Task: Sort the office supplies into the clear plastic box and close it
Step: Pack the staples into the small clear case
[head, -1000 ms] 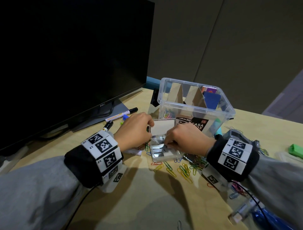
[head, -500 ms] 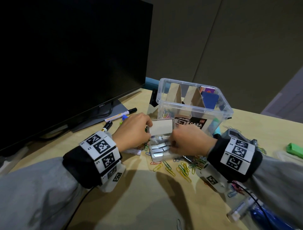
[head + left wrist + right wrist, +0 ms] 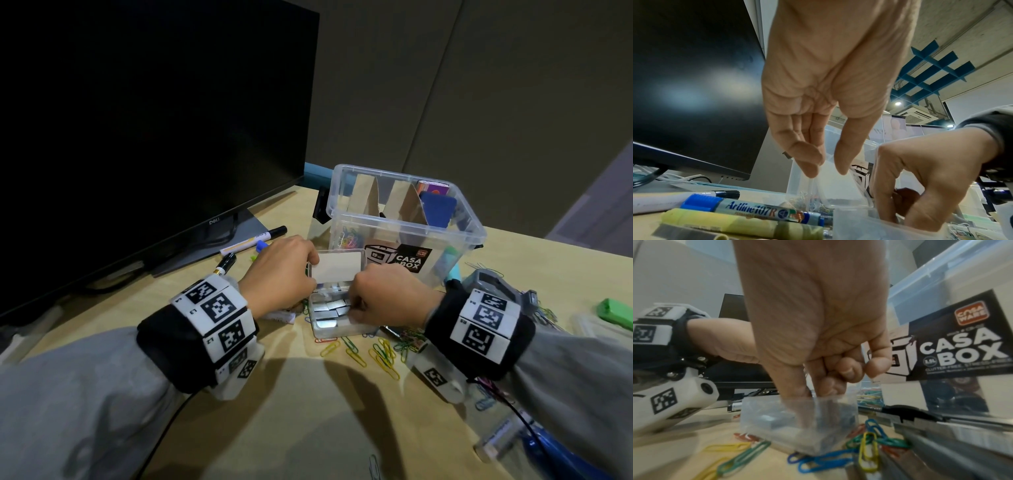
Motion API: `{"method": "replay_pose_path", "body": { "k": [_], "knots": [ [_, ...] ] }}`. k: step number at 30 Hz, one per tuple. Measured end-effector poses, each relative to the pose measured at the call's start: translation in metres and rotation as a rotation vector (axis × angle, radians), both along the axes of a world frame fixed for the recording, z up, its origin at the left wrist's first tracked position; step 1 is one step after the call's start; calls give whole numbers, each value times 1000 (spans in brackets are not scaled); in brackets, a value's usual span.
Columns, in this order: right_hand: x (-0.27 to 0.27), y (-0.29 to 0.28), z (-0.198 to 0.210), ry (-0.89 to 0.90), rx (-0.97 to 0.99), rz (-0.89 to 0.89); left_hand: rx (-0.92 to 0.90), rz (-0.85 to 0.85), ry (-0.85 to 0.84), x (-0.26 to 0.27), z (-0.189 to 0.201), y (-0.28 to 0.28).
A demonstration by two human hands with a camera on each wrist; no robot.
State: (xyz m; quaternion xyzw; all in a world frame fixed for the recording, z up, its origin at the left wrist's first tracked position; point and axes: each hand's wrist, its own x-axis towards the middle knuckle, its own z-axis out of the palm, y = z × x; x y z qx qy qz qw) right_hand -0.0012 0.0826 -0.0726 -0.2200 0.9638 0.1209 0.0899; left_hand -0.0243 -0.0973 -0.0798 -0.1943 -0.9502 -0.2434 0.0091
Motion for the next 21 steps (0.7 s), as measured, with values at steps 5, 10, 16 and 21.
{"method": "replay_pose_path", "body": {
  "k": [5, 10, 16, 21],
  "knots": [
    [0, -3, -2, 22, 14, 2, -4, -1, 12, 0, -1, 1],
    [1, -4, -3, 44, 12, 15, 2, -2, 21, 0, -1, 1],
    [0, 16, 11, 65, -169, -31, 28, -16, 1, 1, 0, 2],
    [2, 50, 27, 77, -84, -176, 34, 20, 42, 0, 1, 3]
  ]
}}
